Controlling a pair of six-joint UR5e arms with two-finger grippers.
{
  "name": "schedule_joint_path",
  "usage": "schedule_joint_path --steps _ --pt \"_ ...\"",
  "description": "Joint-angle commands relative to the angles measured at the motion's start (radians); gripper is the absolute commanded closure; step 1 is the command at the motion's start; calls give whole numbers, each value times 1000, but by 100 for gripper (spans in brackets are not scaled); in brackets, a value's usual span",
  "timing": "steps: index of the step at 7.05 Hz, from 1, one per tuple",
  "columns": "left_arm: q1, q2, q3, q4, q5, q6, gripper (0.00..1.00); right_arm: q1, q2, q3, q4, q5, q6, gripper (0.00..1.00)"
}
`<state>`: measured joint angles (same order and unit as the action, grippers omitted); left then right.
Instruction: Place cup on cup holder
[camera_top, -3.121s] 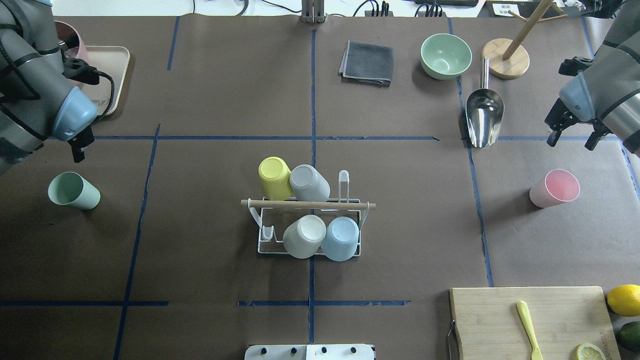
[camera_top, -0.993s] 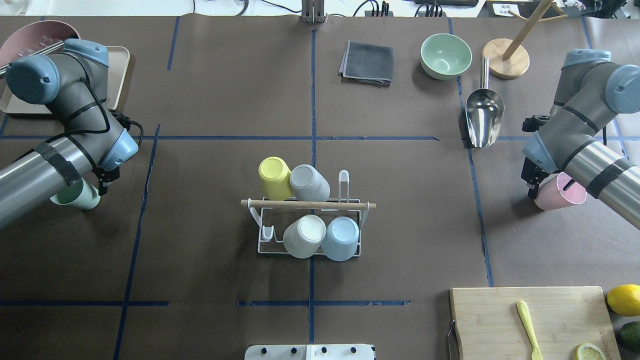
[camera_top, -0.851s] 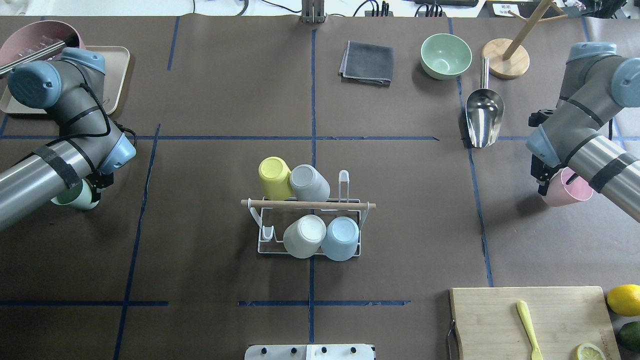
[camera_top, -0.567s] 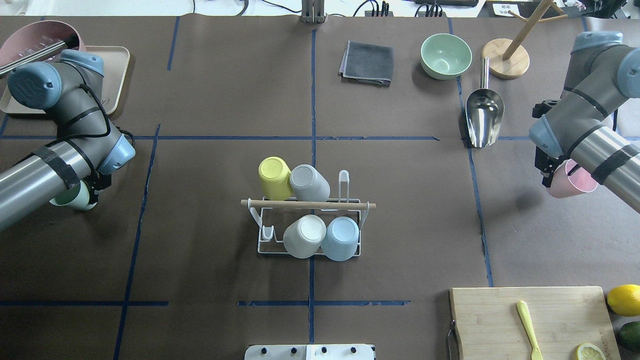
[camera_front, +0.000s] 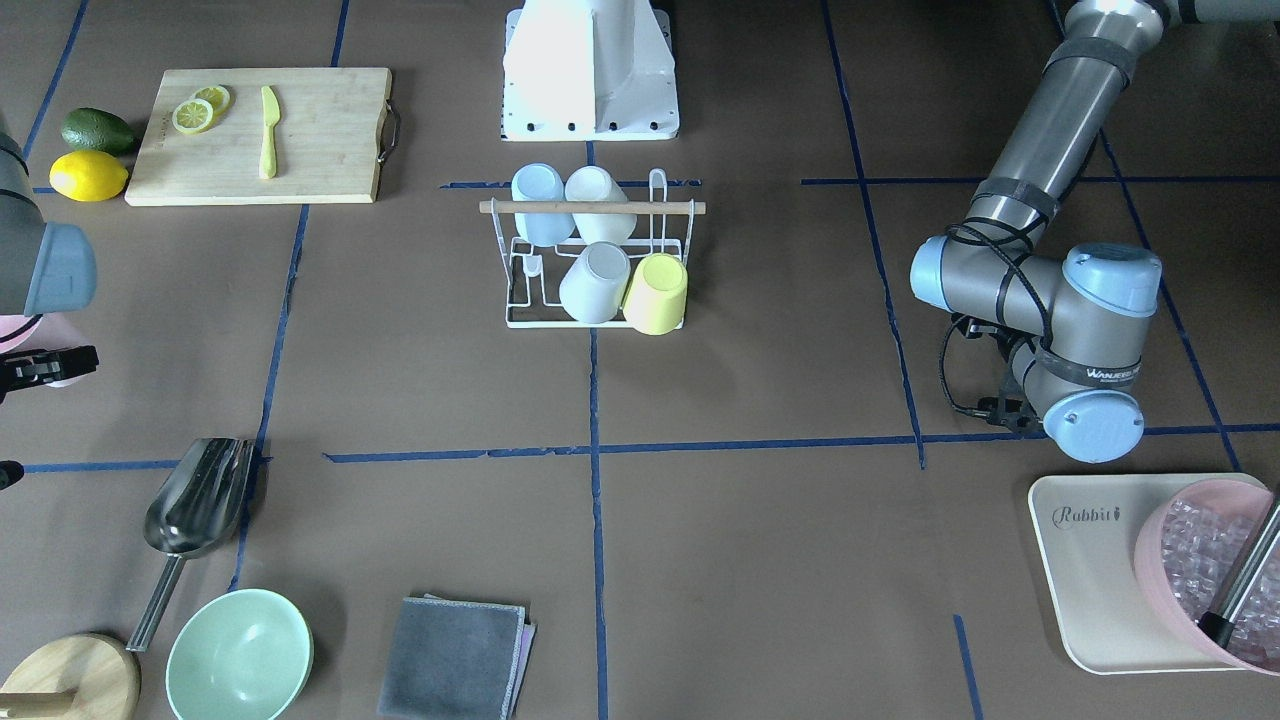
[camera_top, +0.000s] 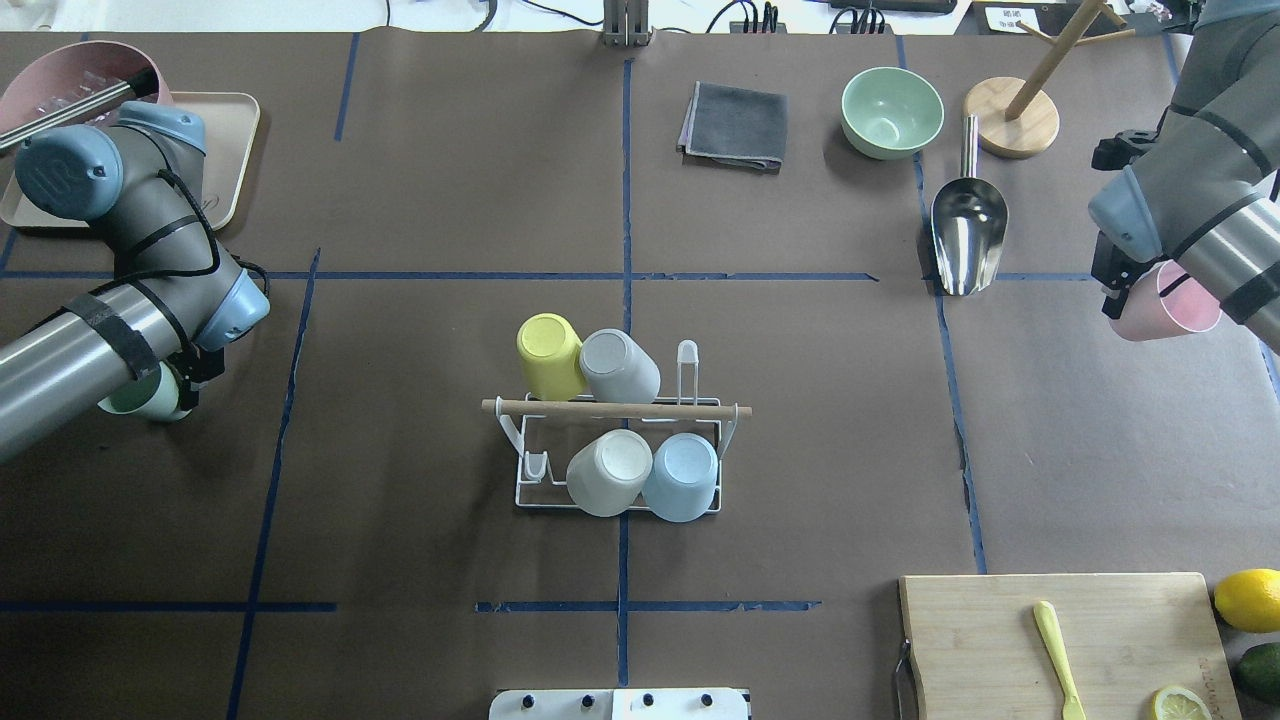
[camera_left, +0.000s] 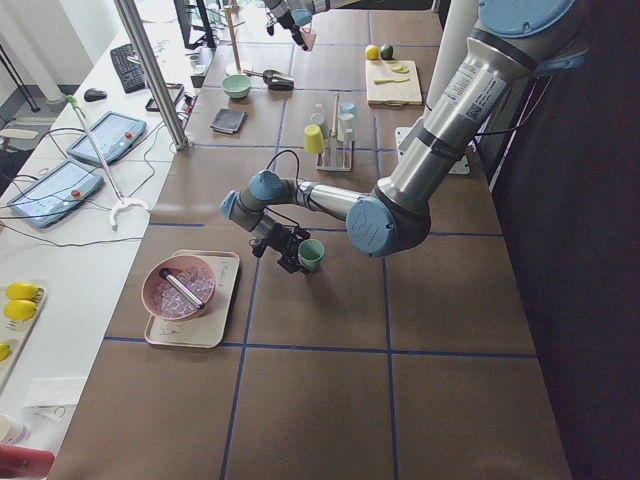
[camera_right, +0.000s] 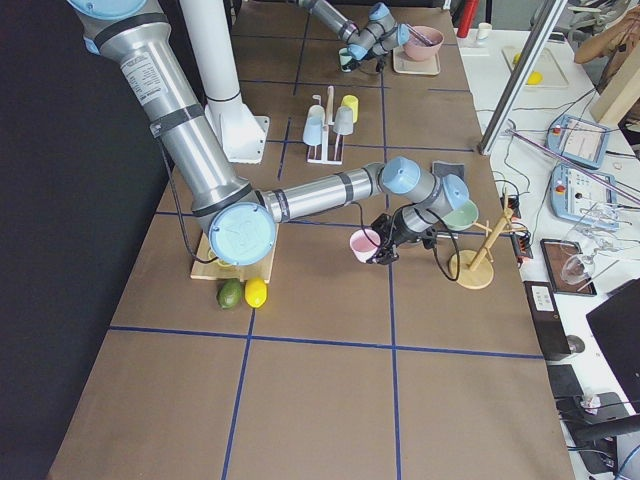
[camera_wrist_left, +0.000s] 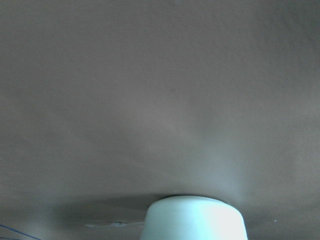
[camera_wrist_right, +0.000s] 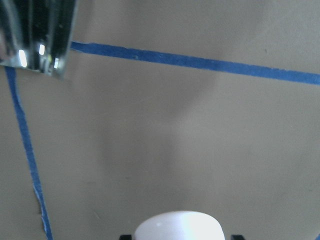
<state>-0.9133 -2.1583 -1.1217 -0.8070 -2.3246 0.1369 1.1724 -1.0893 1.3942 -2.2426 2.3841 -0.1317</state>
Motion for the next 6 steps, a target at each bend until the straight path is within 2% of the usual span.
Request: schedule_joint_path --steps 1,2,3,5,6 --pt "7 5 -6 2 -2 19 59 9 -1 104 11 1 12 100" --pt "7 5 -27 17 -2 44 86 6 2 118 59 1 33 100" --pt "-1 5 -70 53 -2 46 94 7 -15 153 165 3 85 100" --pt "-30 5 -218 83 5 50 95 -13 -12 152 347 6 150 100" --pt "-32 32 -353 51 -2 50 95 -16 -4 155 407 7 153 100"
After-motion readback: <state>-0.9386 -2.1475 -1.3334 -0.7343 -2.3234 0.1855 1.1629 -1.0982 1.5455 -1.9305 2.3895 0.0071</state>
